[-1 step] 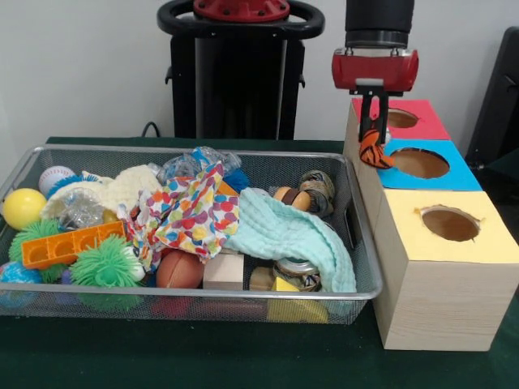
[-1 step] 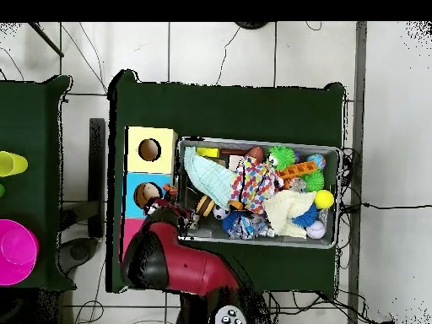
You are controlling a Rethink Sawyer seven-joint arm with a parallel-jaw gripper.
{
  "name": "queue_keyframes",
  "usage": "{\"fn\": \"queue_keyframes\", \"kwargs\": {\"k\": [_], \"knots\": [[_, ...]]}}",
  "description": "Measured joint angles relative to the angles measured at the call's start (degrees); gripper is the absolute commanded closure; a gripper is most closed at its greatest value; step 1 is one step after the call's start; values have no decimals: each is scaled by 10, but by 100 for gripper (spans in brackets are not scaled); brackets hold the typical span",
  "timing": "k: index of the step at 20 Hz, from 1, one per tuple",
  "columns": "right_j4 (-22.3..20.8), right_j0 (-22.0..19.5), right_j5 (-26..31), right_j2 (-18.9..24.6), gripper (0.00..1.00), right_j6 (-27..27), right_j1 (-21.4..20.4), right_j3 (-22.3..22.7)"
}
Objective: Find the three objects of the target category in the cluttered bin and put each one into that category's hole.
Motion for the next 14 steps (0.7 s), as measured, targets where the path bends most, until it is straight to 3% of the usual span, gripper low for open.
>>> {"fn": "queue_keyframes", "kwargs": {"k": [4, 14], "knots": [[19, 30, 14, -19, 100, 0, -20, 11], [44, 62, 22, -47, 100, 0, -45, 42]]}}
